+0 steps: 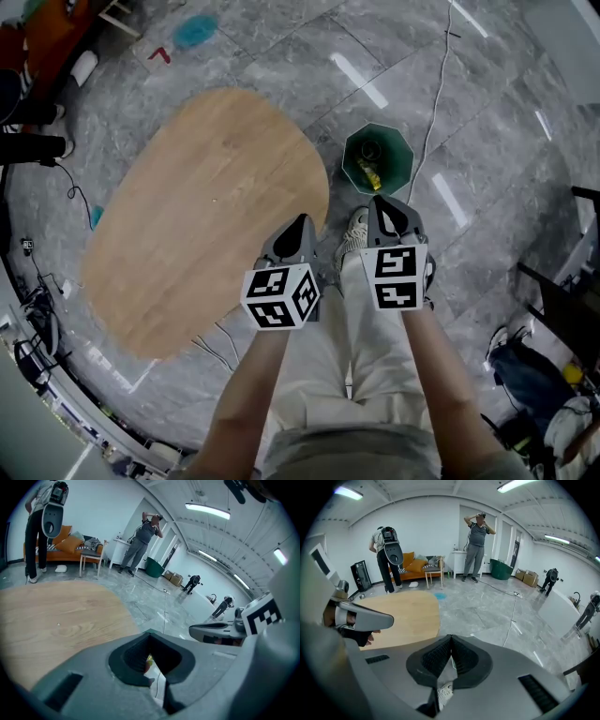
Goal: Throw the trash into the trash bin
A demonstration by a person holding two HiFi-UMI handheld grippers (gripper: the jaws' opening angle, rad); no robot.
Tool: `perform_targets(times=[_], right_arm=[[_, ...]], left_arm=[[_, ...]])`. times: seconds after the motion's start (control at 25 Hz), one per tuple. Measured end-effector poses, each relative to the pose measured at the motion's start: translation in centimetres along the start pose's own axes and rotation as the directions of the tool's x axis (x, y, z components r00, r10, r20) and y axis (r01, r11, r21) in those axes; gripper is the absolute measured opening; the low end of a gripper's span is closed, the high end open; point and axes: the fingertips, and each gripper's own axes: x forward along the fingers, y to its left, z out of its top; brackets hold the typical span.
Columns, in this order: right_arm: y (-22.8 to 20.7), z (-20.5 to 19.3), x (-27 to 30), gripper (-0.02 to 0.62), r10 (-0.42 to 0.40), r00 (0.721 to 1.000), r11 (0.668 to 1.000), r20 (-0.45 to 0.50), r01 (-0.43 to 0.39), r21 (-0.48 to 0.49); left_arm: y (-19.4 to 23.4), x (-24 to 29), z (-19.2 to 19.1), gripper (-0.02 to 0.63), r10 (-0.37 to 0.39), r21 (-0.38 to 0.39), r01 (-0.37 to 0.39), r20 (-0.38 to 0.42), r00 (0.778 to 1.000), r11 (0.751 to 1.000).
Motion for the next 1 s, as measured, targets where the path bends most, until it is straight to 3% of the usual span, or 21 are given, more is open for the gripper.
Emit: perform_targets(times=[0.64, 0.84, 1.0], right_arm=[[8.5, -0.5, -5.6, 0.009, 0.052, 0.998, 0.996, 0.023, -0.051, -0.068], [10.9, -0.2, -7.5, 0.009, 0.110, 0.994, 0.991, 0.022, -0.108, -0.084], [12.8, 0.8, -9.1, 0.009, 0.143, 0.989, 0.979, 0.029, -0.138, -0.151]], left_arm=[[3.8, -10.3, -3.0, 0.000, 0.053, -0.066, -0.050, 0.049, 0.997, 0.997], [4.5, -13.3, -3.0, 0.000, 0.080, -0.082, -0.075, 0.060, 0.995, 0.994], [5.0, -15.9, -2.7, 0.000, 0.100, -0.094, -0.093, 0.074, 0.992, 0.991]])
